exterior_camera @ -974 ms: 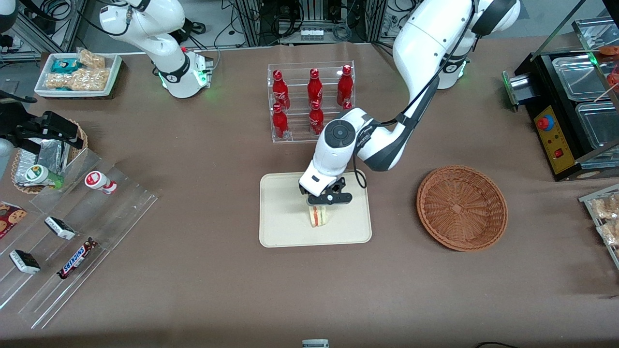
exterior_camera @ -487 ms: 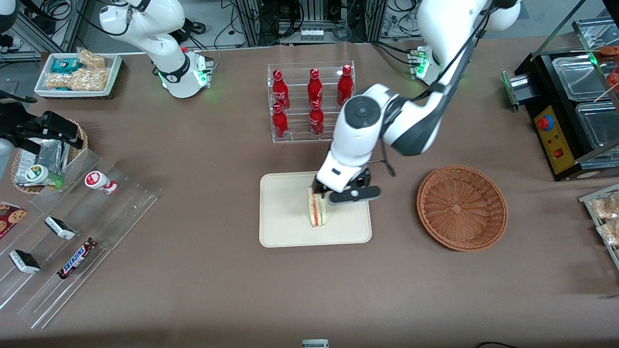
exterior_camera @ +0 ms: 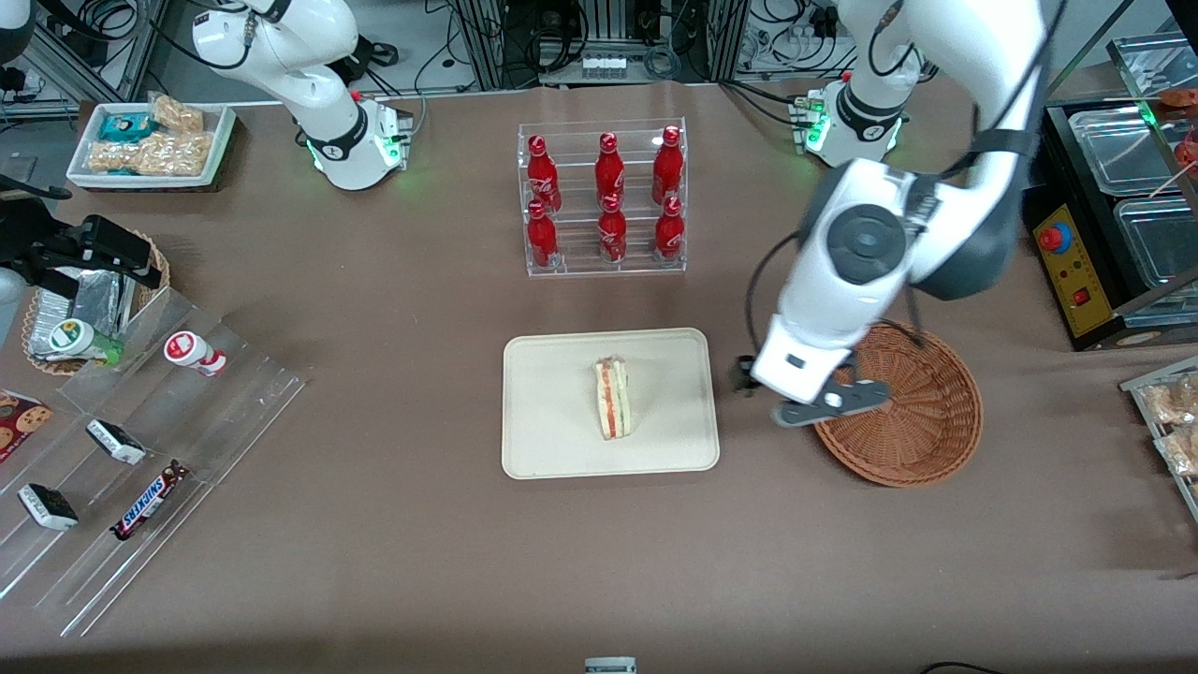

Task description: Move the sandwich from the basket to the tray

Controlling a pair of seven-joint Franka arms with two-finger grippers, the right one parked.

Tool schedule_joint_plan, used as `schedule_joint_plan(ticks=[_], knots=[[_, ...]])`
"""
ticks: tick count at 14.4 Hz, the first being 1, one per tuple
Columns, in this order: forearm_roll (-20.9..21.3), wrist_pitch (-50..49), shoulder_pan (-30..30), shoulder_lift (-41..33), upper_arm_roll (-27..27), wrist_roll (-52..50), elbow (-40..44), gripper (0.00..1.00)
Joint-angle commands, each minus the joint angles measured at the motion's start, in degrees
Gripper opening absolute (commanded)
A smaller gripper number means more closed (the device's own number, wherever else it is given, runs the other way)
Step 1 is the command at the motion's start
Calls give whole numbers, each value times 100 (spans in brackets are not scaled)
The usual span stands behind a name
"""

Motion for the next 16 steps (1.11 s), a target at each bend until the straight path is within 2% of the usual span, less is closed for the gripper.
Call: schedule_joint_plan(ticks=[1,4,10,13,16], knots=[[-13,-322,551,-675,-68,752,-638,100],[-13,-964,1114,-992,-68,1631,-587,100],[-13,-1905,1703,-1450,-59,2941,-175,100],[-31,-2098,1897,-1424,-59,3548,55,100],[-31,-2231,1907,-1450,-59,3647,55,100]])
